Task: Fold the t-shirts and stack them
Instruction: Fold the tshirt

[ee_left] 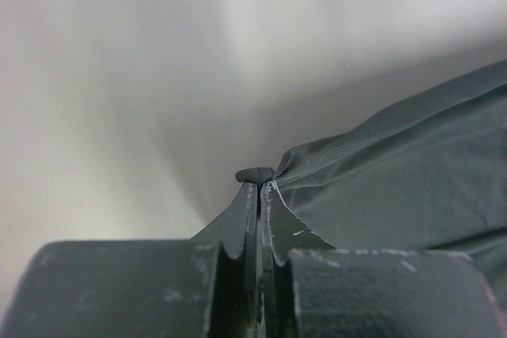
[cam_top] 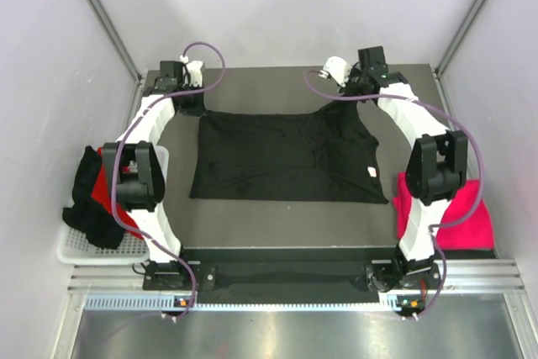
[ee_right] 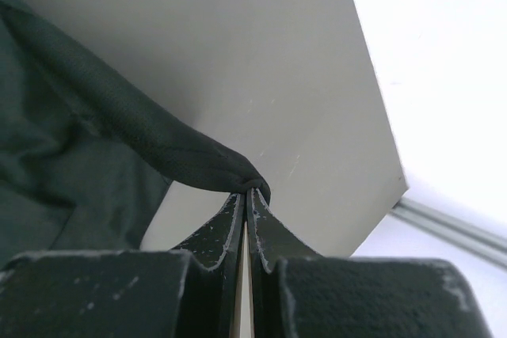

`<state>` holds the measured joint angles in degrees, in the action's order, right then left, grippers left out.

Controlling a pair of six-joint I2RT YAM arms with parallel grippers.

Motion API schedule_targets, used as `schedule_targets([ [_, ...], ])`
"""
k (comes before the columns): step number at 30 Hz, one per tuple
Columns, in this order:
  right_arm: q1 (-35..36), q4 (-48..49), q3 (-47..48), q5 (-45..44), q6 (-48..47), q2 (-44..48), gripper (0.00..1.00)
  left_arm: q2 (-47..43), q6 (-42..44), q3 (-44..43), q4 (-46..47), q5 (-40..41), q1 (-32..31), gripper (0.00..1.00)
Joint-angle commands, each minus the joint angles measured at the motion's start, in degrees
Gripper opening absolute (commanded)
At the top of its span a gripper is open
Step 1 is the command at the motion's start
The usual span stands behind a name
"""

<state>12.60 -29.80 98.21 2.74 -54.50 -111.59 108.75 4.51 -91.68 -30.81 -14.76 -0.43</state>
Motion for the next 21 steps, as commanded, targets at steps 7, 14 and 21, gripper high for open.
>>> schedule_targets([
  [7,-0.6,-8.9,-4.3,0.0,5.6,10.2,0.0,-9.9,2.4,6.9,2.0,0.5,0.1,0.0],
  [14,-0.5,-10.5,-9.5,1.7,9.2,15.1,0.0,-11.5,4.5,9.6,2.9,1.1,0.1,0.0],
  [21,-0.6,-14.3,-12.0,4.6,13.4,17.0,0.0,-10.6,10.1,9.9,2.5,3.8,0.0,0.0],
])
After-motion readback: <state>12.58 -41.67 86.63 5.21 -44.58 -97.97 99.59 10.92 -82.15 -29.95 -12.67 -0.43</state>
